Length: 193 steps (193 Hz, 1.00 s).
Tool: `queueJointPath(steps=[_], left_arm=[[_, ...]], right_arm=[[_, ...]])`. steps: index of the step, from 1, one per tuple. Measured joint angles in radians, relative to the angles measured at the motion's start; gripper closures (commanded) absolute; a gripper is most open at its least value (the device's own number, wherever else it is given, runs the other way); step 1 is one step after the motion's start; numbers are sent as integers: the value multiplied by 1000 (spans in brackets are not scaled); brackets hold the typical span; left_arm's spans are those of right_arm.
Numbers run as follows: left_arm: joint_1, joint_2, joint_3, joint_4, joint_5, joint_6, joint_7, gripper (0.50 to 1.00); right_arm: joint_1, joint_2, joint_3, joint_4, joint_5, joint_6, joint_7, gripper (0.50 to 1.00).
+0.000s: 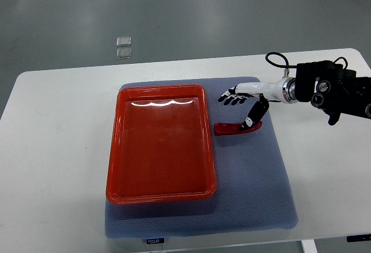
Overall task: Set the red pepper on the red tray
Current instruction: 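Close the right hand fingers around the red pepper and lift it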
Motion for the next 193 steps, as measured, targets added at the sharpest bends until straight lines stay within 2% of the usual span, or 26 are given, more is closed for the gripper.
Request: queueJointPath(steps=[46, 99, 147, 174, 183, 185, 193], left_arm=[[0, 0, -1, 0, 0, 0, 0, 500], [0, 0, -2, 0, 0, 0, 0, 500], [0, 0, -2, 1, 0, 1, 0, 500], [0, 0, -2, 2, 0, 1, 0, 500], [0, 0, -2, 2, 0, 1, 0, 500], [0, 0, -2, 2, 0, 1, 0, 500], [0, 0, -2, 2, 0, 1, 0, 500]], right_arm=[[-34, 11, -1, 0, -38, -38, 1, 701], [-70, 17, -1, -2, -52, -47, 2, 701], [-89, 30, -1, -10, -67, -58, 2, 744], [-95, 37, -1, -16, -69, -60, 2, 832], [-97, 39, -1, -17, -70, -60, 2, 891], [-97, 40, 0, -18, -70, -60, 2, 891], [-99, 43, 0, -19, -74, -60, 2, 969]])
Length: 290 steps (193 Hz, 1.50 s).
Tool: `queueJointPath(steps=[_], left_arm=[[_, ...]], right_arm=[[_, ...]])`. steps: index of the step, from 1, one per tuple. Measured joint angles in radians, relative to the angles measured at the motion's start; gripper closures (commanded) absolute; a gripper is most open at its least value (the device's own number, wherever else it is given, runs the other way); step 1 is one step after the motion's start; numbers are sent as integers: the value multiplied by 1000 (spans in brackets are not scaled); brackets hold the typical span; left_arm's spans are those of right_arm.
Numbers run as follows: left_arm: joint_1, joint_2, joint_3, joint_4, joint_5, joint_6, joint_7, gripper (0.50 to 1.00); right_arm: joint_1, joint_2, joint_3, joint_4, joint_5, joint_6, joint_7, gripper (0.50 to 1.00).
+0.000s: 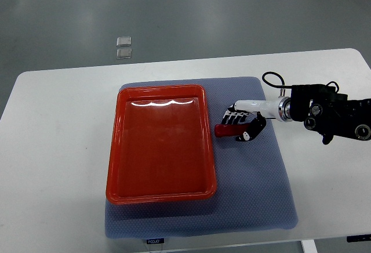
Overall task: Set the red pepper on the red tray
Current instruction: 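Close the right hand fingers around the red pepper and lift it, then carry the pepper with the right hand over the red tray and lower it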
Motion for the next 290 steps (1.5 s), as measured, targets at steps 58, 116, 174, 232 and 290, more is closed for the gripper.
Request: queueJointPath(steps=[58, 116, 174, 232, 290], left_arm=[[0, 0, 2, 0, 0, 0, 0, 500], [0, 0, 2, 0, 0, 0, 0, 500], [0, 0, 3, 0, 0, 0, 0, 500], [0, 0, 2, 0, 0, 0, 0, 500], [0, 0, 0, -2, 0, 0, 0, 500]], right_arm=[[-3, -7, 4, -14, -35, -16, 0, 1000], [157, -70, 15, 25, 7, 31, -1, 1000], [246, 107, -5, -23, 70, 33, -2, 1000], [231, 373, -36, -186, 75, 13, -1, 1000], [160, 475, -35, -243, 76, 3, 1, 1000]])
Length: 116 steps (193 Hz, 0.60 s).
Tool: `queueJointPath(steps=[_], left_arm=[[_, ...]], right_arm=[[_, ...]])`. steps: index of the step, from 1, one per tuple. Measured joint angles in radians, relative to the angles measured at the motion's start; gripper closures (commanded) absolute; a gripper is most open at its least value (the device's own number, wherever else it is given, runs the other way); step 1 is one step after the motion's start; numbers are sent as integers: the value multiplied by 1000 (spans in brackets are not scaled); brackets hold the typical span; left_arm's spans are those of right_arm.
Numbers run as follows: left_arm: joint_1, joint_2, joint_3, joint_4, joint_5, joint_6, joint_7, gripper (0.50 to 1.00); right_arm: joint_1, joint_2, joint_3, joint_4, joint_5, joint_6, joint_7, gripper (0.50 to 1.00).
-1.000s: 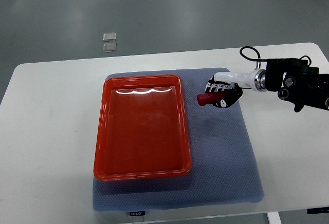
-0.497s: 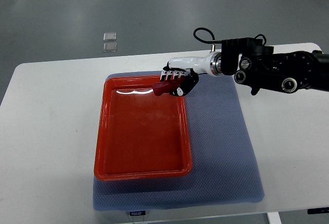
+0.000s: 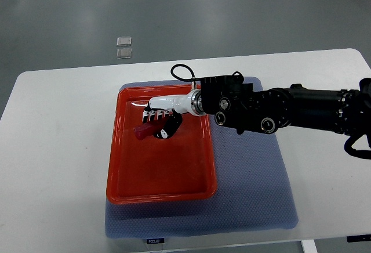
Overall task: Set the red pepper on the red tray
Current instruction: 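Carry the pepper with the right hand over the red tray and lower it, then open the right hand to release the pepper and withdraw upward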
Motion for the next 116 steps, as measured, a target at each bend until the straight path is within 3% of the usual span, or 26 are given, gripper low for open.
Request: queueJointPath(steps=[64, 116], left_arm=[[0, 0, 0, 0, 0, -1, 0, 500], [0, 0, 0, 0, 0, 0, 0, 500]], right_arm=[[-65, 2, 1, -37, -1, -24, 1, 1000], [-72, 2, 6, -40, 0, -24, 1, 881]])
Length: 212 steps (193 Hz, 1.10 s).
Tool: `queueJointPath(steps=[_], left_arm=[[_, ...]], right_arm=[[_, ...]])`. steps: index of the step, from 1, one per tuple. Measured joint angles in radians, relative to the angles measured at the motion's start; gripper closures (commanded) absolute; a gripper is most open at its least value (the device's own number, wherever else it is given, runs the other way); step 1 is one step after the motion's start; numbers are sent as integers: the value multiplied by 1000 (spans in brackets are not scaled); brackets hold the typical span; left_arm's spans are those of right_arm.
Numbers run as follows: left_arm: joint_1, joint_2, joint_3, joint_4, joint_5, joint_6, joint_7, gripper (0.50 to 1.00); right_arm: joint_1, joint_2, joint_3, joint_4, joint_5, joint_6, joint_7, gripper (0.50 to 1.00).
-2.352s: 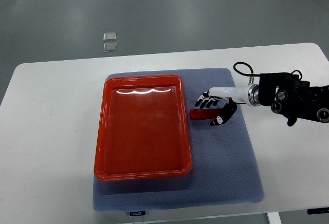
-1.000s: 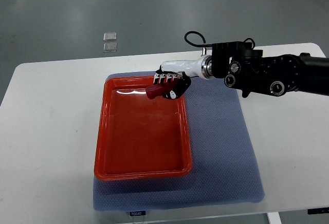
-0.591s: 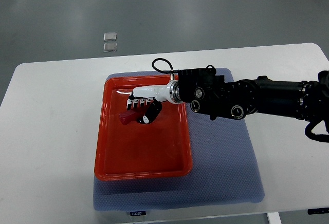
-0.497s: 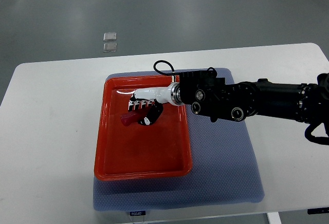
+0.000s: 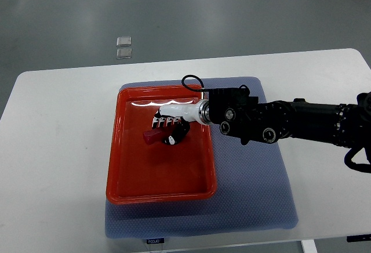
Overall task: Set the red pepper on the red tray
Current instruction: 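Open the right hand to release the pepper and withdraw upward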
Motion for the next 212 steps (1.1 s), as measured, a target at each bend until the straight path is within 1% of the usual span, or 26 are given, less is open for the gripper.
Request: queueJointPath(steps=[1, 3, 6, 20, 30, 47, 59, 66, 84, 87, 107, 143, 158, 178, 205, 212], left_arm=[[0, 0, 0, 0, 0, 0, 0, 500], [0, 0, 0, 0, 0, 0, 0, 500], [0, 0, 0, 0, 0, 0, 0, 500], [0, 0, 0, 1, 0, 0, 0, 500], [0, 0, 0, 1, 0, 0, 0, 500], [0, 0, 1, 2, 0, 0, 0, 500], [0, 0, 1, 2, 0, 0, 0, 500], [0, 0, 1, 2, 0, 0, 0, 500], [0, 0, 2, 2, 0, 0, 0, 500], [0, 0, 2, 2, 0, 0, 0, 500], [0, 0, 3, 2, 0, 0, 0, 500], [0, 0, 5, 3, 0, 0, 0, 500], [0, 0, 5, 3, 0, 0, 0, 500], [0, 0, 5, 3, 0, 0, 0, 500], [0, 0, 6, 3, 0, 0, 0, 500], [0, 0, 6, 3, 0, 0, 0, 500]], right_arm=[[0, 0, 0, 0, 0, 0, 0, 873], [0, 0, 0, 0, 0, 0, 0, 873], [0, 0, 0, 0, 0, 1, 0, 855], [0, 0, 2, 0, 1, 2, 0, 822], [1, 0, 3, 0, 1, 3, 0, 810], [3, 0, 5, 0, 2, 4, 0, 750], [5, 0, 6, 0, 2, 4, 0, 738], [6, 0, 7, 0, 2, 4, 0, 711], [8, 0, 9, 1, 10, 4, 0, 703], [8, 0, 9, 1, 12, 4, 0, 695], [11, 0, 19, 2, 29, 4, 0, 681], [13, -2, 134, 7, 57, 6, 1, 668], [12, -29, 212, 10, 87, 7, 8, 668], [-11, -84, 346, 16, 149, 5, 38, 668], [-115, -160, 589, 29, 263, 3, 60, 666], [-155, -172, 673, 30, 299, 3, 63, 648]])
